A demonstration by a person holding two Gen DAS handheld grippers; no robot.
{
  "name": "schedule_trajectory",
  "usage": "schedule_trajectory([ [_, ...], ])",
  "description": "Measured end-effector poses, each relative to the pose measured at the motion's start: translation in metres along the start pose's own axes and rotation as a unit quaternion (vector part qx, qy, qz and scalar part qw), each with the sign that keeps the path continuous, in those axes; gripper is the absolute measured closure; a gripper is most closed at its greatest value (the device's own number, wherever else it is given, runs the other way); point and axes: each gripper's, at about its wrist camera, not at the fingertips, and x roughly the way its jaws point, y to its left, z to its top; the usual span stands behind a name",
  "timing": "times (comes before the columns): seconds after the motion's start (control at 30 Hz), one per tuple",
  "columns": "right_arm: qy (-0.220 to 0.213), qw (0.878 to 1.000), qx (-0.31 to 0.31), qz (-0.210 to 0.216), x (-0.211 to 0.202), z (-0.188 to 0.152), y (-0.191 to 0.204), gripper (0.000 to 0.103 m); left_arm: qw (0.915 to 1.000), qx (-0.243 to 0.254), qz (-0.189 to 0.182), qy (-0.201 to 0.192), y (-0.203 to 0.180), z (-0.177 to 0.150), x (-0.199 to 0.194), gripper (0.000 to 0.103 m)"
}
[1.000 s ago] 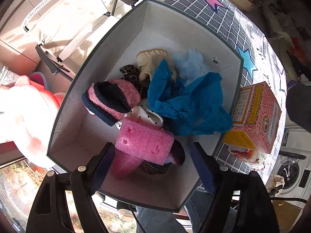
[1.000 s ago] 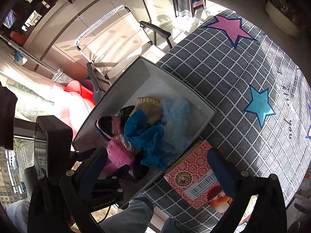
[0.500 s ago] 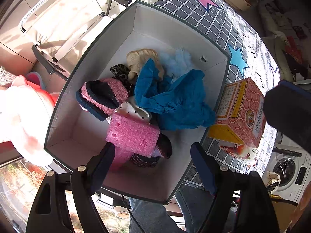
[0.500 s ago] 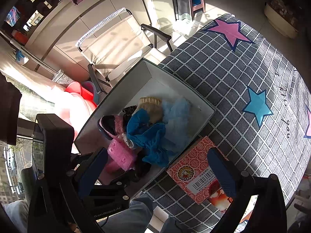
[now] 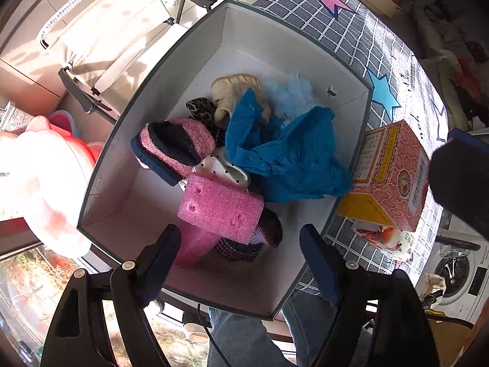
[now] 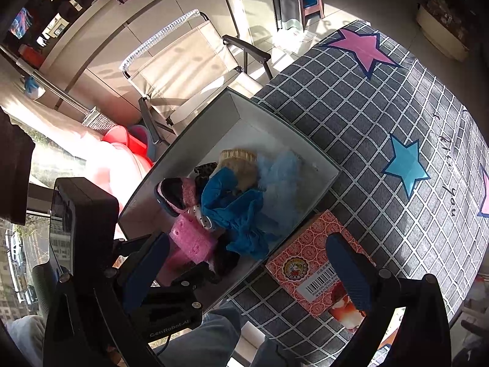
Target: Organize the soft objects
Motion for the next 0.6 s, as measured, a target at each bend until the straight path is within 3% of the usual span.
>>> schedule_trajectory([
  [0.6, -0.001, 1.0, -0.001, -0.001, -0.0007, -0.0024, 0.0009, 0.0, 0.9999, -0.005, 0.004, 0.008, 0.0015, -0.0043, 0.002, 0.02],
])
